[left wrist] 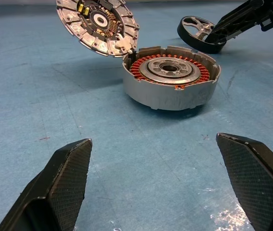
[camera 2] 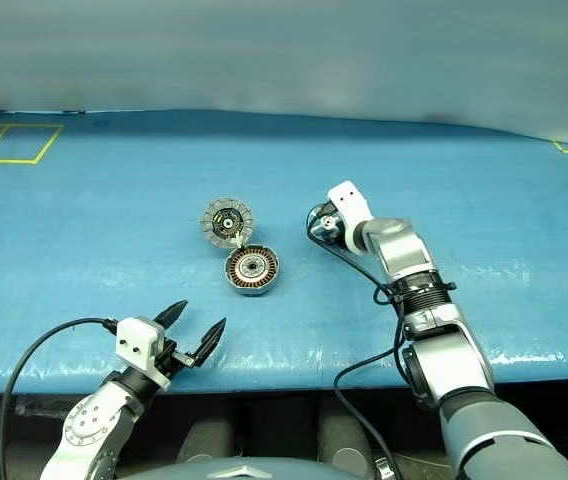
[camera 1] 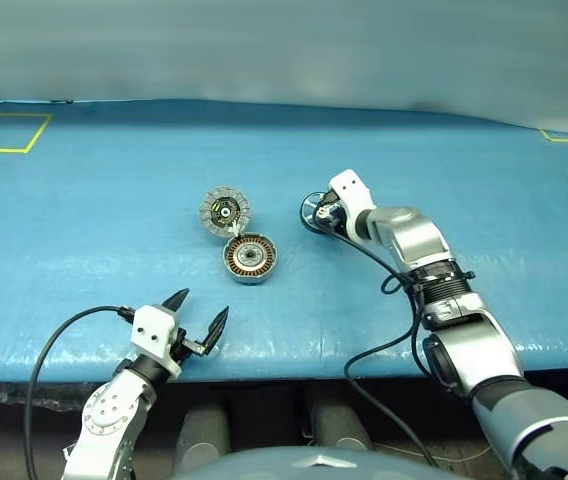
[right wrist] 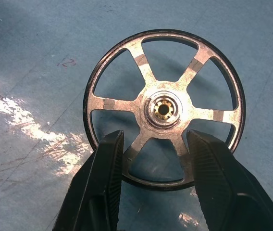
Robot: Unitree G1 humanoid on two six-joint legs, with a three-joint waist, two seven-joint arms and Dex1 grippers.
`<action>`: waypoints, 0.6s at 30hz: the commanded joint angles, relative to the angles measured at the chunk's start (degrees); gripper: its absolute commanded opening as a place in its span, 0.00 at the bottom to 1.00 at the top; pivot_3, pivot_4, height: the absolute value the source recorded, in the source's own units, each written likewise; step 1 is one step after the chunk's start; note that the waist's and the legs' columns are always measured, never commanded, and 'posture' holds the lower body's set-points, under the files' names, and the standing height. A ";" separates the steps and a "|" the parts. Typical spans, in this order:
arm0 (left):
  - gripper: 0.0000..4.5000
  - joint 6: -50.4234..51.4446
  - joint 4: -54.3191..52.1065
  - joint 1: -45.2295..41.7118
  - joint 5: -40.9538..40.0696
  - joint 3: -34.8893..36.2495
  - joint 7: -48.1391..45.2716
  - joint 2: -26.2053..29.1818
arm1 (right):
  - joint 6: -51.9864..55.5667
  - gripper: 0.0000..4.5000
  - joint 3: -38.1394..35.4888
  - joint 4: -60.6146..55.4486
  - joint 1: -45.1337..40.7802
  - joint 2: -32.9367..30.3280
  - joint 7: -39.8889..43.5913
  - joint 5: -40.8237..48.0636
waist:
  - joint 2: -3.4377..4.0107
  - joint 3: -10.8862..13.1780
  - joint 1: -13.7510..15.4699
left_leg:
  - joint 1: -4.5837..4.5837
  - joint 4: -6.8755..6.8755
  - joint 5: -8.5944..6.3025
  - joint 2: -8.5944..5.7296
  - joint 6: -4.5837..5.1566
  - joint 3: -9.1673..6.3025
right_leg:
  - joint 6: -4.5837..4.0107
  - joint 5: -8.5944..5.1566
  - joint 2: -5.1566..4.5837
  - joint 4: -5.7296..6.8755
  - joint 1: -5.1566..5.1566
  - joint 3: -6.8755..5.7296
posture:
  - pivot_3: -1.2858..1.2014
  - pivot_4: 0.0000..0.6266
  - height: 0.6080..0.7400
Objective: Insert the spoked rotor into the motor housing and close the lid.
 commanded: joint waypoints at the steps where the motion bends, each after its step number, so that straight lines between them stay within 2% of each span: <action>1: 1.00 -1.17 -0.83 -0.18 0.22 -0.27 -0.34 0.21 | 0.31 0.48 -0.19 -1.09 1.42 -0.02 -1.18 -0.39 | 0.00 0.00 0.01 | 0.00 0.01 0.00 0.00 0.00 0.00 | 0.01 -0.01 0.00 0.00 0.01 0.00 | 0.52 0.24 1.00; 6: 1.00 -1.16 -0.60 -0.34 0.23 -0.17 -0.49 0.31 | 0.24 0.48 -0.27 -1.96 2.76 1.10 -2.92 -0.20 | -0.01 -0.01 0.01 | 0.04 0.05 0.00 0.00 0.00 0.00 | 0.09 -0.03 0.00 0.00 0.06 0.00 | 0.52 0.24 1.00; 11: 1.00 -1.12 -0.48 -0.49 0.31 -0.03 -0.53 0.42 | 0.33 0.26 -0.04 -2.72 3.94 2.21 -3.88 -0.17 | -0.06 -0.08 -0.08 | 0.09 0.06 0.00 0.01 0.00 0.00 | 0.16 -0.08 0.01 0.02 0.11 0.01 | 0.52 0.24 1.00; 12: 1.00 -1.12 -0.46 -0.51 0.30 0.01 -0.55 0.45 | 0.44 0.24 0.02 -2.95 4.11 2.35 -3.96 -0.20 | -0.08 -0.10 -0.13 | 0.12 0.06 0.00 0.01 0.00 0.00 | 0.16 -0.08 0.01 0.02 0.13 0.01 | 0.52 0.24 1.00; 18: 1.00 -1.01 -0.50 -0.65 0.25 0.22 -0.60 0.64 | 0.87 0.24 0.30 -3.82 4.59 2.69 -4.02 -0.38 | -0.10 -0.15 -0.19 | 0.16 0.11 0.00 0.01 0.00 0.00 | 0.16 -0.07 0.02 0.07 0.15 0.03 | 0.52 0.24 1.00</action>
